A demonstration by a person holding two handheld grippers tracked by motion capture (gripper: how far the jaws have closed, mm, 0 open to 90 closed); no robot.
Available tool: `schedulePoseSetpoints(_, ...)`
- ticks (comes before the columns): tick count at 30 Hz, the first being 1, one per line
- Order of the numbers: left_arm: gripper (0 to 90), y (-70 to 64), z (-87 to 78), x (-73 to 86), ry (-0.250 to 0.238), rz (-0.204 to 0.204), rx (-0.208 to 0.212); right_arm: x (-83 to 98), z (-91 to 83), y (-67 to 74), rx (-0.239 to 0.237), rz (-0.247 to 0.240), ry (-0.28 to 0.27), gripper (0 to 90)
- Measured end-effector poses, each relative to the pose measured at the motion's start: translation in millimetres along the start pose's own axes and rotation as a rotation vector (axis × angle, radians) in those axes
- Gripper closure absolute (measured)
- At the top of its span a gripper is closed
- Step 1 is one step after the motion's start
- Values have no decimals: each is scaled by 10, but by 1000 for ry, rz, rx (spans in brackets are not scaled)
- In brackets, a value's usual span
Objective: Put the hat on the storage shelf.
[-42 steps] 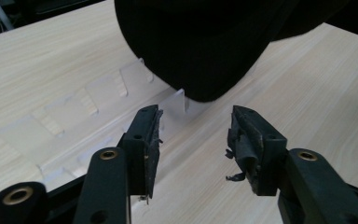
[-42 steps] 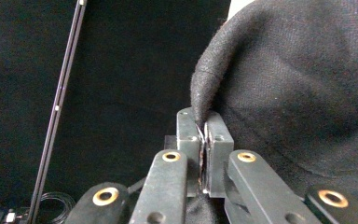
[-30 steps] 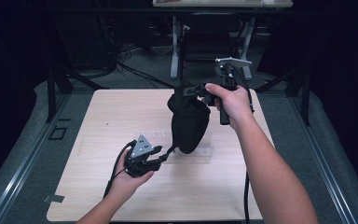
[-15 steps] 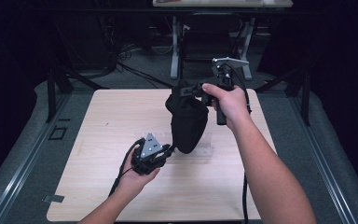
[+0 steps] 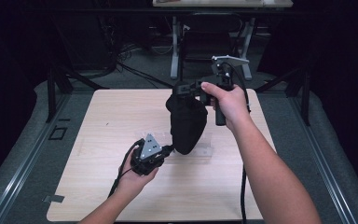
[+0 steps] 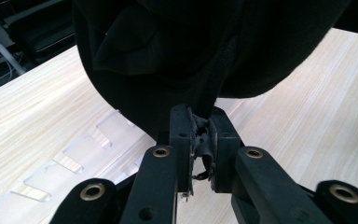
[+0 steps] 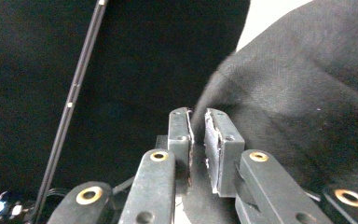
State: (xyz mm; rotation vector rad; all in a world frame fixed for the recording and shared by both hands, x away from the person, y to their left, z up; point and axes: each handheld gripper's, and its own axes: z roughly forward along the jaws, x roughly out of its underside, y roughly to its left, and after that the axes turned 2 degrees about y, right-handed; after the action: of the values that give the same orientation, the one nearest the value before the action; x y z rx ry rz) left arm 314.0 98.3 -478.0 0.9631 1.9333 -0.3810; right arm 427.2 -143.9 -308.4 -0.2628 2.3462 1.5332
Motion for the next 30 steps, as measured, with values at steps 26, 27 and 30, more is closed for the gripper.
schedulePoseSetpoints(26, 850, 115, -32, 220, 44, -4, -33, 91, -318, -120, 73, -10, -20, 760)
schedulePoseSetpoints(27, 850, 120, -24, 241, 54, -2, -35, 94, -332, -127, 74, -11, -20, 760)
schedulePoseSetpoints(30, 850, 151, 15, 320, 74, -2, -29, 106, -361, -140, 74, -7, -29, 758)
